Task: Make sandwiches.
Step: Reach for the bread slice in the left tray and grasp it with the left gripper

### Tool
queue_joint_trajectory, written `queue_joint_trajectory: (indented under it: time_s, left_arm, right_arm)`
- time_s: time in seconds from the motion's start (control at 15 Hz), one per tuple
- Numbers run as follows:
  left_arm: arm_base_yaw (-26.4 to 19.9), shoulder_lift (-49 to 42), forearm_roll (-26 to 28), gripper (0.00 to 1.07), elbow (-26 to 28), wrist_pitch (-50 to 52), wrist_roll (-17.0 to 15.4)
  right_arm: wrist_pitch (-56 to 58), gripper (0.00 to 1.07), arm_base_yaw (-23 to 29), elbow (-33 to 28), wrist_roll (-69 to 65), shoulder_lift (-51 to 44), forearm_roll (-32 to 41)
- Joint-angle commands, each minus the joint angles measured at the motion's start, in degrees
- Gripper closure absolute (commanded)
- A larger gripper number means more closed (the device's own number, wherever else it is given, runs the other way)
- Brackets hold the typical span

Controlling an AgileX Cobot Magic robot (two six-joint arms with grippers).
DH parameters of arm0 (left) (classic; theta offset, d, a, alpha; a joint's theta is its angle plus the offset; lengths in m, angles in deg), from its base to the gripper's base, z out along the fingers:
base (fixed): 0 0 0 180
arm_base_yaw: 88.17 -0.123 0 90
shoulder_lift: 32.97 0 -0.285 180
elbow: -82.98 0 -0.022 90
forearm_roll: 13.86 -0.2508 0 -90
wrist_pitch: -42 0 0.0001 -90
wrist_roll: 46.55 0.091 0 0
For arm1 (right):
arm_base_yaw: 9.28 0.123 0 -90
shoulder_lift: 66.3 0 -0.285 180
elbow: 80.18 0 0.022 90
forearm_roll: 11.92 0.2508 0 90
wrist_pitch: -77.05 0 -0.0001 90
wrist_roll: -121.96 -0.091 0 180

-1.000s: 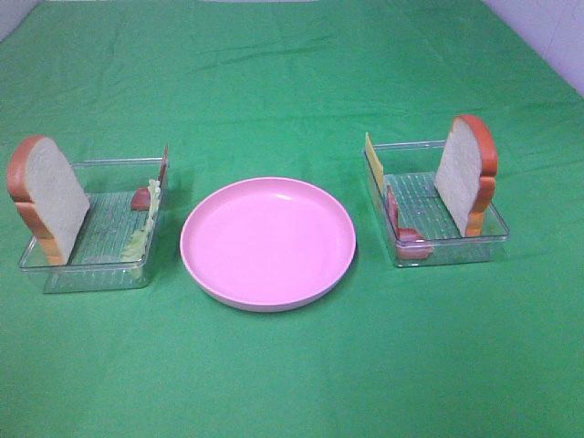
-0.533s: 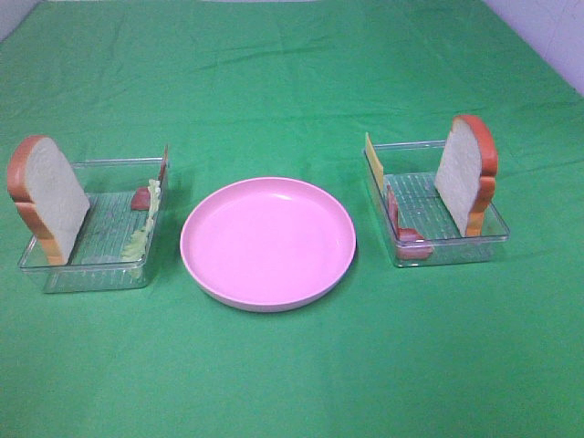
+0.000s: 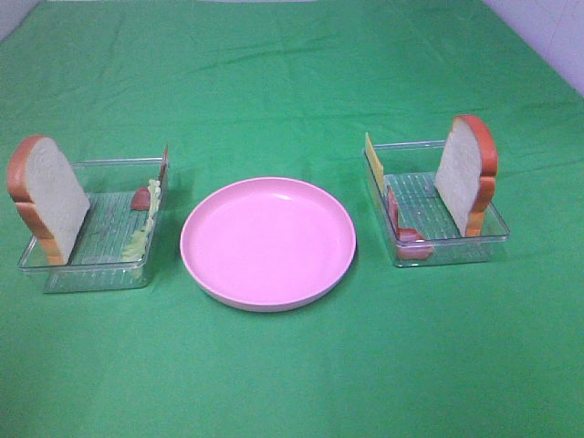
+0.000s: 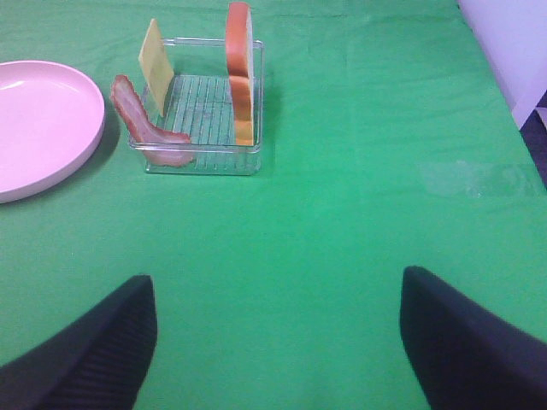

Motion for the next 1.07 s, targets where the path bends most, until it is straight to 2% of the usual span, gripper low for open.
queue_joint_trajectory:
  time_s: [0.07, 0.27, 0.33, 0.6, 0.73, 0.87, 1.07]
  left_arm:
    - [-0.1, 13.6, 2.0, 0.32, 4.2, 0.9, -0.3]
    - [-0.1, 31.9, 2.3, 0.32, 13.3, -2.0, 1.1]
    - [-0.1, 35.1, 2.3, 0.32, 15.1, -2.9, 1.6]
    - [-0.1, 55.7, 2.3, 0.32, 27.8, -7.4, 4.3]
    - [1.5, 65.0, 2.3, 0.32, 34.5, -7.4, 4.7]
    - [3.3, 71.2, 2.0, 0.32, 38.9, -5.7, 4.7]
    - [5.8, 78.7, 2.1, 0.32, 41.8, 1.5, 4.7]
  right_arm:
    - [-0.7, 0.33, -0.2, 0.1, 0.7, -0.9, -0.1]
    - [-0.7, 0.33, -0.2, 0.1, 0.7, -0.9, -0.1]
    - [-0.7, 0.33, -0.2, 0.1, 0.7, -0.9, -0.1]
    - [-0.7, 0.33, -0.2, 0.1, 0.7, -0.9, -0.1]
    - [-0.7, 0.33, -0.2, 0.1, 0.7, -0.9, -0.1]
    - [-0.7, 0.33, -0.2, 0.1, 0.7, -0.9, -0.1]
    - [-0.7, 0.33, -0.2, 0.1, 0.7, -0.9, -0.1]
